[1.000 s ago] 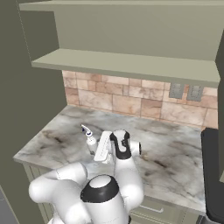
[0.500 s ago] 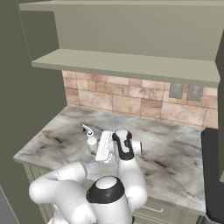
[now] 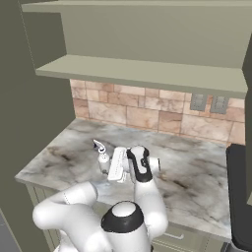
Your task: Move the cutting board and knife to the sink. Then move spray from the cabinet to the counter.
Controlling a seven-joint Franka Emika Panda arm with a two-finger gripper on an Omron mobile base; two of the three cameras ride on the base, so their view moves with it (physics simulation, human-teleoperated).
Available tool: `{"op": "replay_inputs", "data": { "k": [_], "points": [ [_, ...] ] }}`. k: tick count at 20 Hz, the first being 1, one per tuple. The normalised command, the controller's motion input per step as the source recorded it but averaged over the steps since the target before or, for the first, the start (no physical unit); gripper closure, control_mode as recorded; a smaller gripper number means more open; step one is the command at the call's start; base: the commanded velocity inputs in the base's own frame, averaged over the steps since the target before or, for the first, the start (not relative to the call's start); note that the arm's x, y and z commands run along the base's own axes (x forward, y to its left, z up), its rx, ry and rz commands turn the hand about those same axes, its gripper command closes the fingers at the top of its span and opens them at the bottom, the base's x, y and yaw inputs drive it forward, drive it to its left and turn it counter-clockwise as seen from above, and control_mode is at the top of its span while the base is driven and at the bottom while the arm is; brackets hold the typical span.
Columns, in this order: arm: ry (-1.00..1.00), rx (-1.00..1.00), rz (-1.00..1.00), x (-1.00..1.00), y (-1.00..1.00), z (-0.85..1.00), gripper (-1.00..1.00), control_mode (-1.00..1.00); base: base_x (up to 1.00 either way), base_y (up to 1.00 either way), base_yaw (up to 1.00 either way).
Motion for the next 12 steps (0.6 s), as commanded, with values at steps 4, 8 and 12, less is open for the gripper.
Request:
{"op": "replay_inputs", "data": {
  "k": [4,8,12],
  "points": [
    [0.04,0.0,0.0,0.0,0.0,-0.08,1.0,-1.0,0.0,0.0,0.0],
    [0.04,0.0,0.01,0.02,0.0,-0.09,1.0,-1.0,0.0,0.0,0.0],
    [0.02,0.0,0.02,0.01,0.0,-0.09,1.0,-1.0,0.0,0.0,0.0]
  ]
}}
